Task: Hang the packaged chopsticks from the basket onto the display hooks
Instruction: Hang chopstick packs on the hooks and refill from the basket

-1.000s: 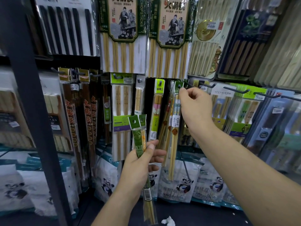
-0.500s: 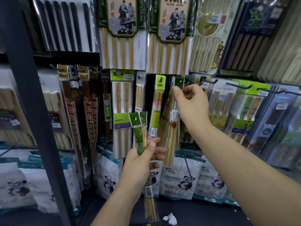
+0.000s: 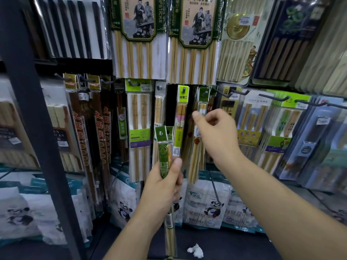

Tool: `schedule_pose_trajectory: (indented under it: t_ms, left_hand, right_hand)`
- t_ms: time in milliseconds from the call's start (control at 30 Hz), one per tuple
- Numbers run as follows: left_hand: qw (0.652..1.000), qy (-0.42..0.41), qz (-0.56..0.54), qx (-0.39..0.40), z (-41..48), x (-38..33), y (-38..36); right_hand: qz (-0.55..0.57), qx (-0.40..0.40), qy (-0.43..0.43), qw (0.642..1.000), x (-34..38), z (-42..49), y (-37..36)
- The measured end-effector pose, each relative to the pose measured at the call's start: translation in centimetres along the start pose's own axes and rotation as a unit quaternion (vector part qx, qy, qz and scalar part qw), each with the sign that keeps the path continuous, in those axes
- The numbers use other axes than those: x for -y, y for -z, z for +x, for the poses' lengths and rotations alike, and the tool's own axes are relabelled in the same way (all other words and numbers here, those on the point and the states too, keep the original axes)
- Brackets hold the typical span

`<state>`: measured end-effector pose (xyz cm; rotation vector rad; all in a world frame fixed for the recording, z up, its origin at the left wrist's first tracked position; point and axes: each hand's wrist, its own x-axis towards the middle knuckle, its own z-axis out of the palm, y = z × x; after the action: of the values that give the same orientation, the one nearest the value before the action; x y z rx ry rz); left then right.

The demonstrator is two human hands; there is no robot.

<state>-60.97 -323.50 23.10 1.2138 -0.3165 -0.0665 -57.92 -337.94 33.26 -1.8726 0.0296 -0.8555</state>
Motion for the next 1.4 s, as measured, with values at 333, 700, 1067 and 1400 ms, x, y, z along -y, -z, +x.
schedule_pose_trajectory:
  t_ms: [333, 700, 1067, 1400]
  left_hand:
    - [1.000, -0.023, -0.012, 0.010, -0.3, 0.0, -0.8]
    - [0.994, -0.035, 0.074, -0.068, 0.0, 0.2, 0.2]
    - [0.998, 0.007, 0.034, -0.047, 0.3, 0.4, 0.3]
    - [0.994, -0.088, 0.050, -0.029, 0.1, -1.6, -2.0]
  right_hand:
    - [0.004, 0.221, 0.008, 0.975, 1.6, -2.9, 0.2]
    - [0.040, 0.012, 0.006, 0.999, 3.0, 2.6, 1.5]
    - [0.024, -0.006, -0.030, 0.999, 1.8, 3.1, 0.9]
    - [0.031, 0.184, 0.030, 0.982, 1.2, -2.5, 2.9]
